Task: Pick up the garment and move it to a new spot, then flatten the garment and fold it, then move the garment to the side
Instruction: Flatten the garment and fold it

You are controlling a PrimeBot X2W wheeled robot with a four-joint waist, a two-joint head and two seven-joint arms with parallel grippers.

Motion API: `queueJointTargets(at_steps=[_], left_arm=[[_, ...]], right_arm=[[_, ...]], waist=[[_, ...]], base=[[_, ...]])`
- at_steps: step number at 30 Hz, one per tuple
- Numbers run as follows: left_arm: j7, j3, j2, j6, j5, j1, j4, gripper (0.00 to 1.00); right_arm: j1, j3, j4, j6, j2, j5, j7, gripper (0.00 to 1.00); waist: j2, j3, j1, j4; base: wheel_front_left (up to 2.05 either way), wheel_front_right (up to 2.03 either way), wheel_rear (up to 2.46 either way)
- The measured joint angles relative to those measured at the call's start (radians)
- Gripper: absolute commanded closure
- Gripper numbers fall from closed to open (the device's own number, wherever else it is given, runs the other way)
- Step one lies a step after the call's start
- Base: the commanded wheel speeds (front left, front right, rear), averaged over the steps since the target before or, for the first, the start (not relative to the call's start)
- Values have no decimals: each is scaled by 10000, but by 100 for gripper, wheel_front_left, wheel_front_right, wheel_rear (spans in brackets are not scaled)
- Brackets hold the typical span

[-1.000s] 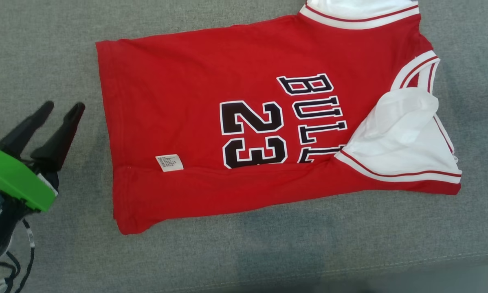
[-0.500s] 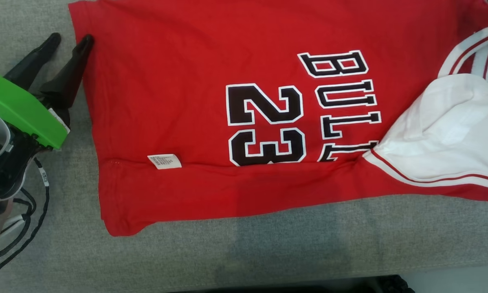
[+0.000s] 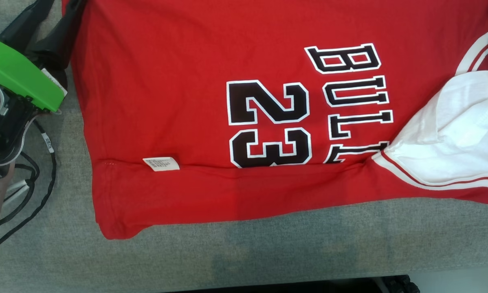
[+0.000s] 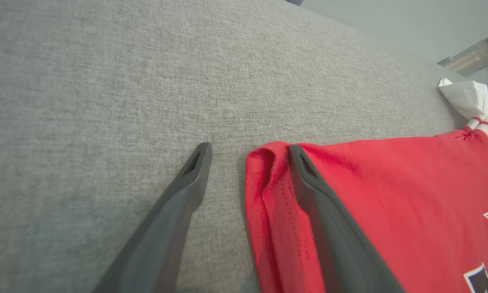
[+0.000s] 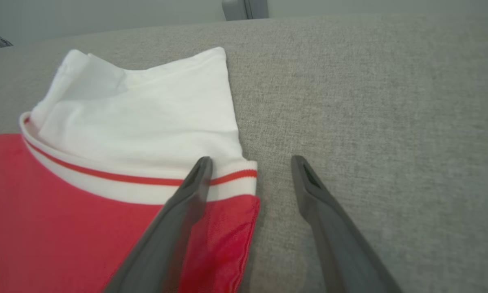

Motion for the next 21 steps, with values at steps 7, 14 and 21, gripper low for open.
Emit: queueJointTargets(at_steps=[7, 14, 21], left_arm=[[360, -284, -303, -399, -364, -228, 485, 91], [656, -665, -748, -767, -558, -388, 562, 100], [646, -1016, -1197, -1032, -466, -621, 763, 100]], right_arm=[[-196, 94, 514, 117, 50, -213, -42, 0], [-643, 211, 894, 173, 42, -332, 75, 0], [-1250, 278, 1367, 171, 217, -403, 347, 0]], waist=[[0, -186, 0, 177], [0, -309, 0, 520], [0, -336, 0, 906]], base=[[0, 0, 0], [0, 0, 0], [0, 0, 0]])
